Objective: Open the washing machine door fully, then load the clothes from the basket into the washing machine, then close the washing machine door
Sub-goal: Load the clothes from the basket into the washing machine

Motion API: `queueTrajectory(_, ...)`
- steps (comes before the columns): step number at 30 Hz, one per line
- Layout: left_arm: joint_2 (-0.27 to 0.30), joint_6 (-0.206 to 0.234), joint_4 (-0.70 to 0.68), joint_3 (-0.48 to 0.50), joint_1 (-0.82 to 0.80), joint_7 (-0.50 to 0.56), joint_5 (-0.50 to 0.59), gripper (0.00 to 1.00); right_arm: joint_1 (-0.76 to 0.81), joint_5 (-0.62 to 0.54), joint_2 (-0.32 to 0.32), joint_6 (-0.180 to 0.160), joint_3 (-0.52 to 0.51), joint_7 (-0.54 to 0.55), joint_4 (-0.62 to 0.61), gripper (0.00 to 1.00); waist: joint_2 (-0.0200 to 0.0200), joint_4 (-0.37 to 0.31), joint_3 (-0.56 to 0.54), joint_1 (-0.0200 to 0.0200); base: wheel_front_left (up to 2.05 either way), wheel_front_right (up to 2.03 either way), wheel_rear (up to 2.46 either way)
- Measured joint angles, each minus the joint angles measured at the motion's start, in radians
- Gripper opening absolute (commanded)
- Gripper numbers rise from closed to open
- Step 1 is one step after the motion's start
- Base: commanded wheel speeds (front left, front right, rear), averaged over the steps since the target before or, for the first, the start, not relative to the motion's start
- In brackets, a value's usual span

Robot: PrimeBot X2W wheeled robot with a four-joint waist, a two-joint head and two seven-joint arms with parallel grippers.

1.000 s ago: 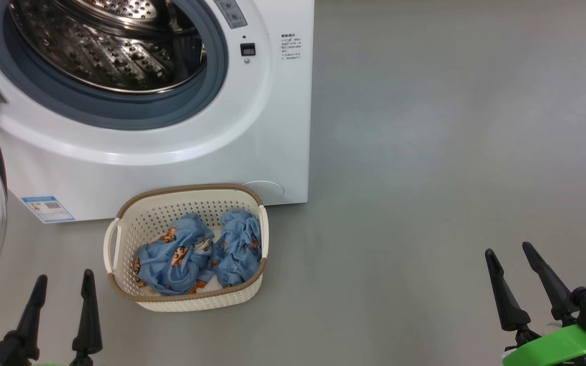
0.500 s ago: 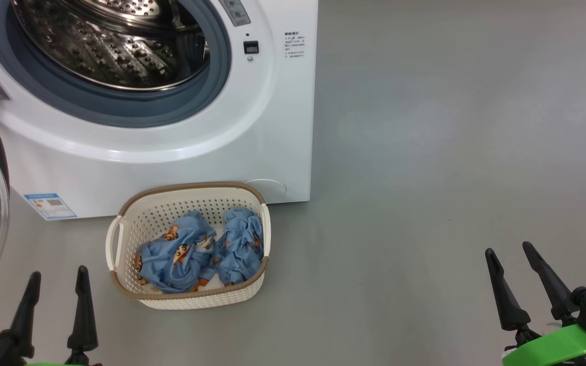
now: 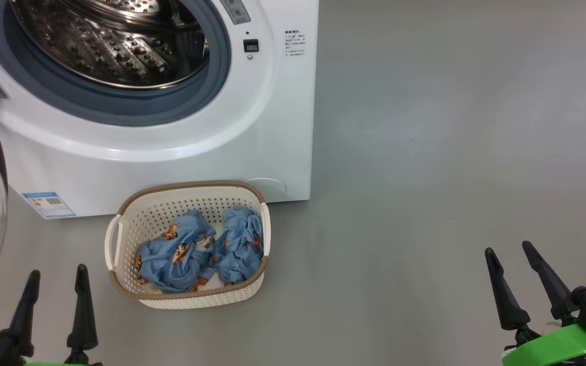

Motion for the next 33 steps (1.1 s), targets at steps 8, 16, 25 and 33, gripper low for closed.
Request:
queueTrajectory(8,0.000,0.000,-0.004,-0.001,0.000,0.000,0.000,1.00,0.000,0.000,0.001,0.000,0.000,0.000,-0.001,1.00,0.0000,-0.001,0.006,0.0000,1.24,-1.24,0.00)
queueTrajectory(16,0.001,0.000,-0.004,0.001,0.000,0.000,0.000,1.00,0.000,0.000,0.001,0.000,0.000,0.000,-0.001,1.00,0.0000,0.000,0.005,0.0000,1.35,-1.51,0.15)
queueTrajectory(25,-0.003,0.000,0.002,0.025,-0.002,0.000,0.009,1.00,-0.001,0.000,0.002,0.000,0.002,0.000,-0.002,1.00,0.0000,0.004,0.008,0.0001,0.72,-1.07,0.35)
queueTrajectory(33,-0.001,0.000,0.003,-0.006,-0.002,0.000,0.023,1.00,-0.002,0.000,0.003,0.000,0.003,0.000,-0.002,1.00,0.0000,0.006,0.014,0.0000,0.07,-0.08,0.00)
